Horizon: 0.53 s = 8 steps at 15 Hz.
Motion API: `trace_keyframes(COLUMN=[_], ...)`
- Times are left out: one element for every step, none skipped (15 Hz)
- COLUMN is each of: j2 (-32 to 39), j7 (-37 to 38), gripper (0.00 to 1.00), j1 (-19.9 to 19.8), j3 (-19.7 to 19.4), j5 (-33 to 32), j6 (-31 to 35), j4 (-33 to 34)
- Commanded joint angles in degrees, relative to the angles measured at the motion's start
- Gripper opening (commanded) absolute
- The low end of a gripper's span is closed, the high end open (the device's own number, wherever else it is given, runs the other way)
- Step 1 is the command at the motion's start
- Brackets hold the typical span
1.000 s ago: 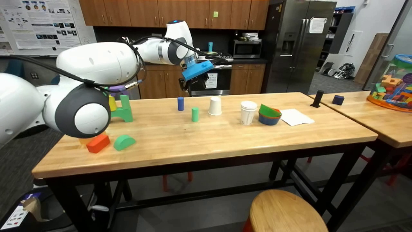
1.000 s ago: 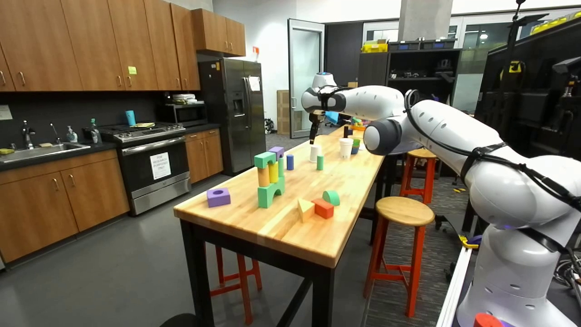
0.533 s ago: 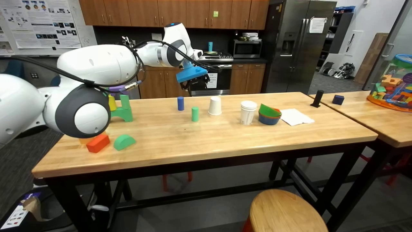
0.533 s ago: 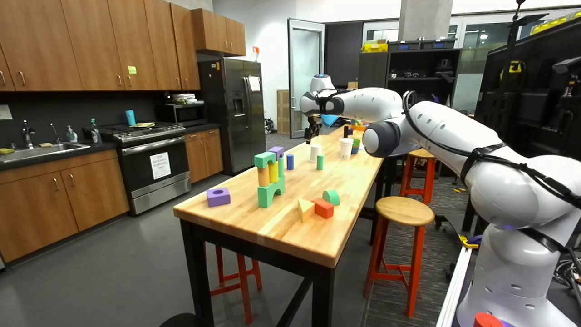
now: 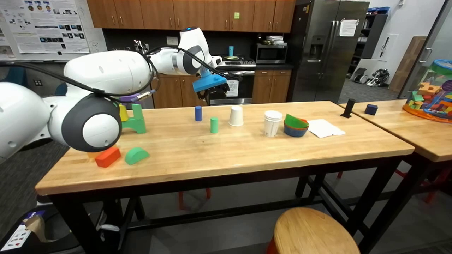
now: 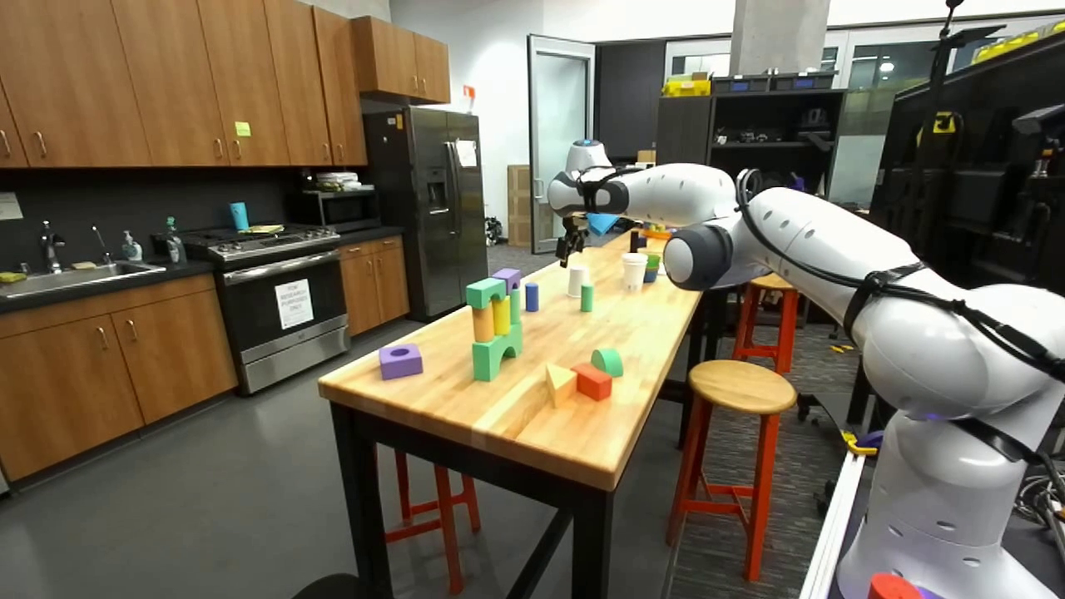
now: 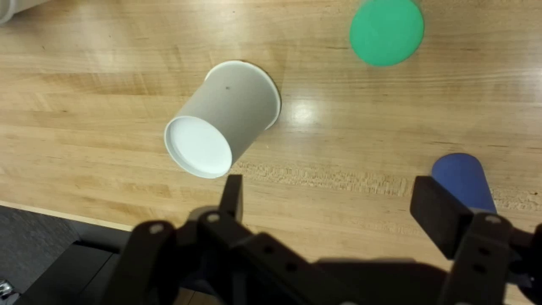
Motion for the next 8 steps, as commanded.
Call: trace_keyframes(j2=[0.4, 0.8, 0.9, 1.1, 1.4, 1.5, 1.8, 1.9], j7=[5.7, 10.3, 13.2, 16.8, 20.1, 22.6, 24.7, 26.2], gripper=[1.00, 1.00, 1.00, 1.00, 1.00, 1.00, 1.00, 1.00], j1=[1.1, 1.9, 2.4, 3.1, 3.9, 4.6, 5.2, 5.9], j3=[0.3, -0.5, -0.2, -0.4, -0.7, -0.9, -1.1, -1.3], j5=[0.2, -0.4, 0.1, 0.1, -0.1, -0.3, -0.4, -0.7], j6=[0.2, 0.9, 1.1, 1.7, 2.6, 2.8, 3.4, 3.5], j4=[0.5, 0.8, 0.8, 0.9, 0.9, 0.8, 0.8, 0.7])
